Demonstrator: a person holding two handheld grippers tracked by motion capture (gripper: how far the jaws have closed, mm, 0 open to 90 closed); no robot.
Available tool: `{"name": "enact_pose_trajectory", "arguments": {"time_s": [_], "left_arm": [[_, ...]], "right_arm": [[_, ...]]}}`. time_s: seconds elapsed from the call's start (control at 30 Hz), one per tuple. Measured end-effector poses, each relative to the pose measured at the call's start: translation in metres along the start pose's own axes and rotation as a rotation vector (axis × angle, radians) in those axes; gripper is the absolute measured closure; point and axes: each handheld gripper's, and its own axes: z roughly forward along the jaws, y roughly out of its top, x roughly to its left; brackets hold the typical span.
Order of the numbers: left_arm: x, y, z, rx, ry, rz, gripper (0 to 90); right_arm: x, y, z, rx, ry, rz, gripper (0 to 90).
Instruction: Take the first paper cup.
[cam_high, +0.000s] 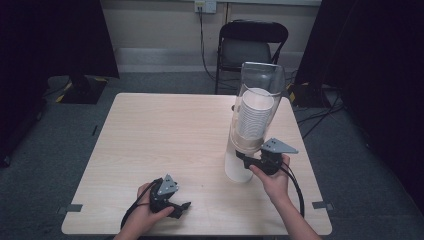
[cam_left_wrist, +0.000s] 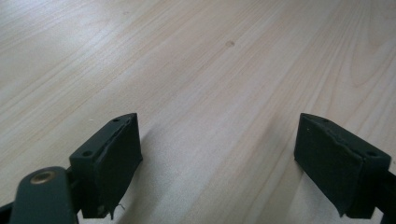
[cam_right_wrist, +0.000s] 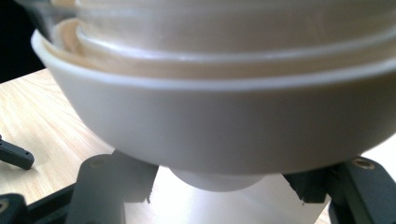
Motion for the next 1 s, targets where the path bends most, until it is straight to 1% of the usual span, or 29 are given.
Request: {"name": "enact_pose_trajectory", "arguments": {"time_s": [0.03,0.17,0.3,0.4,0.63,0.67,0.77,0.83,0.87,1.0], "left_arm": [[-0.0003,-0.0001,-0.0003,0.005,-0.001,-0.005,14.3],[-0.0003,-0.0001,0.0000,0.001,0.000,-0.004,14.3],[-0.0003,-0.0002,-0.0004,0.007,0.001,-0.004,14.3],[-0.0003,-0.0001,0.0000,0.000,-0.001,-0.003,14.3],[-0.0002,-0.0001,-0.0003,0.005,0.000,-0.004,14.4],[-0.0003,-0.0001,-0.0005,0.008,0.001,-0.004,14.3],[-0.0003,-0.0001,-0.0005,0.008,0.001,-0.004,14.3],[-0.0002,-0.0001,-0.0001,0.002,0.000,-0.003,14.3],[-0.0002,-0.0001,-0.0005,0.008,0.001,-0.004,14.3],[-0.0002,-0.0001,-0.0001,0.002,0.000,-0.002,14.4]], "right_arm": [[-0.0005,-0.0002,0.0000,-0.001,0.003,0.003,36.2],[-0.0009,-0.0013,-0.0001,0.001,0.006,0.006,36.4],[-0.0015,-0.0018,0.0001,0.005,0.010,0.008,36.7],[-0.0013,-0.0024,0.0002,0.003,0.008,0.006,36.8],[-0.0016,-0.0030,0.0006,0.005,0.009,0.010,37.0],[-0.0013,-0.0038,0.0003,0.006,0.007,0.003,37.1],[-0.0016,-0.0041,0.0006,0.004,0.011,0.004,37.1],[-0.0016,-0.0039,0.0003,0.014,0.007,-0.003,37.3],[-0.0019,-0.0041,0.0003,0.014,0.006,-0.004,37.3],[-0.0015,-0.0059,0.0012,0.009,0.010,-0.006,37.6]]}}
